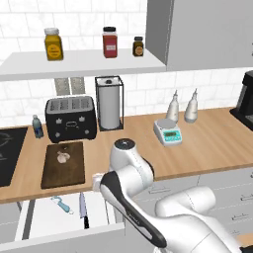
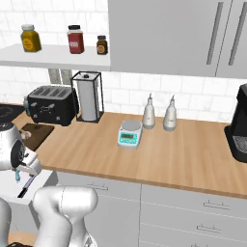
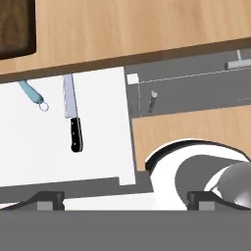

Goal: Place the appropriate cutting tool for cutting the garlic skin on the cutting board.

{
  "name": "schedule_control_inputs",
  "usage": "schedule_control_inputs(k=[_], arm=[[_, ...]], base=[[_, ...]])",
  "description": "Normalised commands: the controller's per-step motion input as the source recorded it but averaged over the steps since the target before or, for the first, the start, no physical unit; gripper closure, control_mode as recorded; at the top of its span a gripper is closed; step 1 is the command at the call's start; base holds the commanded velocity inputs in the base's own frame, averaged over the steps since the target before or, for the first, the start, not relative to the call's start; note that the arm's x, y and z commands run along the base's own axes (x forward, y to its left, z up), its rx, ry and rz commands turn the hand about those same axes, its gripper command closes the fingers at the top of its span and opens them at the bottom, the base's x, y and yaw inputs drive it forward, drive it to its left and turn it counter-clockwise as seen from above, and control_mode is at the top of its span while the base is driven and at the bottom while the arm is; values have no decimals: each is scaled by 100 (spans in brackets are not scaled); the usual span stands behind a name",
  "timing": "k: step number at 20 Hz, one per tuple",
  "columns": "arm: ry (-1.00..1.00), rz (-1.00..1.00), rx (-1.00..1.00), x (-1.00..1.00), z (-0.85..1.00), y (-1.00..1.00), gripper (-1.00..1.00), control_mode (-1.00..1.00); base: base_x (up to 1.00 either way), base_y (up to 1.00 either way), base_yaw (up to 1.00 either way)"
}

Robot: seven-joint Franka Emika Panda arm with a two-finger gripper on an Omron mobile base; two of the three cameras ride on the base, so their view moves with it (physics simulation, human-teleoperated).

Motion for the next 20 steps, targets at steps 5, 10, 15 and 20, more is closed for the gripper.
schedule_control_inputs(k=[5,10,15,20], arm=[[0,-4,0,0,-44,35,-100,-100],[10,-4,0,-12,-39,28,-100,-100],[22,0,0,-28,-36,10,-100,-100],[29,0,0,-21,-20,13,-100,-100]], base=[[0,0,0],[0,0,0],[0,0,0],[0,0,0]])
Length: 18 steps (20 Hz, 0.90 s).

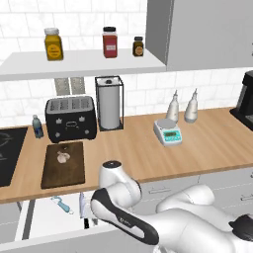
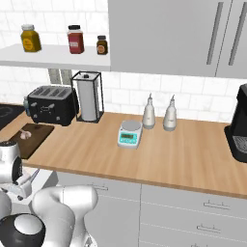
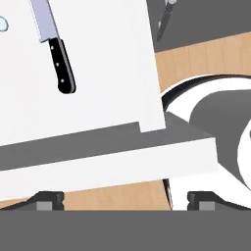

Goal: Place the appropriate cutting tool for cutting the garlic skin on the cutting board.

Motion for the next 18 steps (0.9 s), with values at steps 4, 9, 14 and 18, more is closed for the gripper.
schedule_control_inputs(k=[4,9,14,18], arm=[[23,1,-3,-22,-11,26,-100,-100],[6,1,-5,-11,6,29,-100,-100],[4,5,-5,42,15,10,-100,-100],[9,6,0,58,-28,3,-100,-100]], base=[[0,0,0],[0,0,0],[0,0,0],[0,0,0]])
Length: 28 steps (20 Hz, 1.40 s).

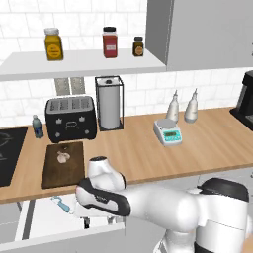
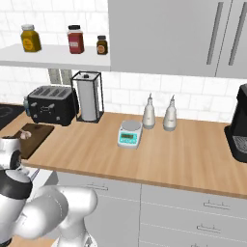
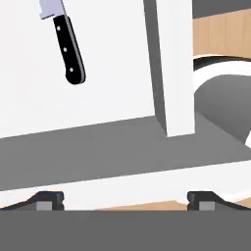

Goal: Place the appropriate cutting tool for cutting the garlic skin on the cutting board.

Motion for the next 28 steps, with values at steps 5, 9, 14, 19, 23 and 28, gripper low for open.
schedule_control_inputs(k=[5,9,14,19,23,28], arm=[[1,9,0,31,-32,6,-100,-100],[0,9,0,5,-34,17,-100,-100],[0,7,0,1,-44,17,-100,-100],[0,3,0,-14,-36,13,-100,-100],[0,0,0,-60,-15,6,-100,-100],[1,0,0,-67,-6,5,-100,-100]], base=[[0,0,0],[0,0,0],[0,0,0],[0,0,0],[0,0,0],[0,0,0]])
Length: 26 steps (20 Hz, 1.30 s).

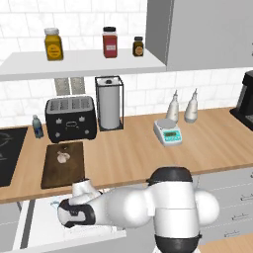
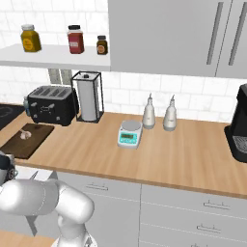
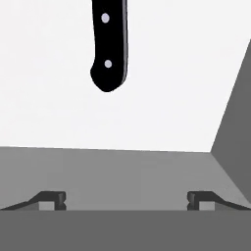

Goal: Place the appropriate cutting tool for cutting the garlic skin on the cutting board.

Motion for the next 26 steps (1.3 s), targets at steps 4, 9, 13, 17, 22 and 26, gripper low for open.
schedule_control_inputs(k=[4,9,13,17,22,26], arm=[[13,0,0,-48,0,5,-100,-100],[11,0,0,31,0,6,-100,-100],[1,0,0,74,0,15,-100,-100],[-1,1,0,53,-5,24,-100,-100],[-6,1,0,24,-30,19,-100,-100],[-6,0,0,27,-37,2,-100,-100]], base=[[0,0,0],[0,0,0],[0,0,0],[0,0,0],[0,0,0],[0,0,0]])
